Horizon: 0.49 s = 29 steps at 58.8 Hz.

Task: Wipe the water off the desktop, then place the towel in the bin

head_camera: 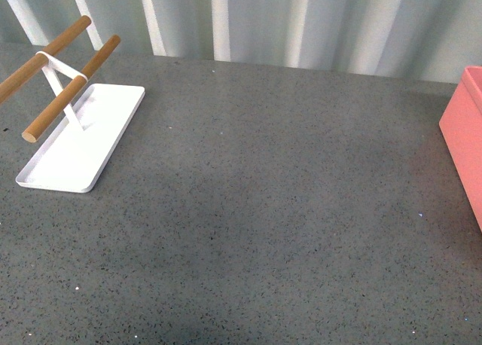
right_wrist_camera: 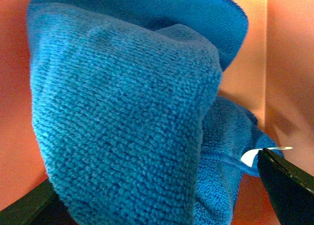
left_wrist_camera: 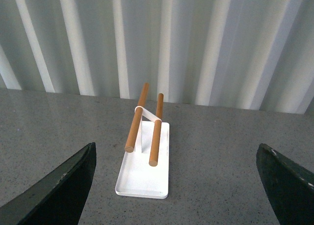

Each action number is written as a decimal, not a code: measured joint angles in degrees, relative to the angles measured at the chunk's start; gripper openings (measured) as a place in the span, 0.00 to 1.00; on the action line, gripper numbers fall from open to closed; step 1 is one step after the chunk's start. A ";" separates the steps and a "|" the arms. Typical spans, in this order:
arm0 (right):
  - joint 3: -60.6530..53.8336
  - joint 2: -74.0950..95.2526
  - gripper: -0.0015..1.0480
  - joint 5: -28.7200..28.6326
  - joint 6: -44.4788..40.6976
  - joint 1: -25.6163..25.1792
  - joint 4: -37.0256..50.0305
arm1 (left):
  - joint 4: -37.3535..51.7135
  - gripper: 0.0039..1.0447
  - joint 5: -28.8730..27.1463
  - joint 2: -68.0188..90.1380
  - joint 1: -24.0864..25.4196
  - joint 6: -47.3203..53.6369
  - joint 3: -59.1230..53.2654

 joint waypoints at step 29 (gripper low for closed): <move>0.70 -8.76 0.93 -11.96 1.01 -1.22 -8.17 | 0.00 0.94 -0.02 0.00 0.00 0.00 0.00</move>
